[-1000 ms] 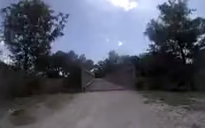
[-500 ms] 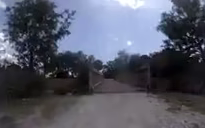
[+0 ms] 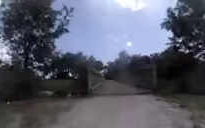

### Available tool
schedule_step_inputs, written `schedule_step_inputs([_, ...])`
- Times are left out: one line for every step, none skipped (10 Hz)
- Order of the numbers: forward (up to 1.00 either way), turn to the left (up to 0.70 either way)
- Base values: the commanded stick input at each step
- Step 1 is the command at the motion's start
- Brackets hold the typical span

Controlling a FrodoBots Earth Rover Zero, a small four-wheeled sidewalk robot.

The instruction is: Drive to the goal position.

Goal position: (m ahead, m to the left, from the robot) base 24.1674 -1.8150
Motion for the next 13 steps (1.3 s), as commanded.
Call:
schedule_step_inputs([0.85,0.0])
schedule_step_inputs([0.85,0.0])
schedule_step_inputs([0.85,0.0])
schedule_step_inputs([0.85,0.0])
schedule_step_inputs([0.85,0.0])
schedule_step_inputs([0.85,0.0])
schedule_step_inputs([0.85,0.0])
schedule_step_inputs([0.85,0.0])
schedule_step_inputs([0.85,0.0])
schedule_step_inputs([0.85,0.0])
schedule_step_inputs([0.85,0.0])
schedule_step_inputs([0.85,0.0])
schedule_step_inputs([0.85,0.0])
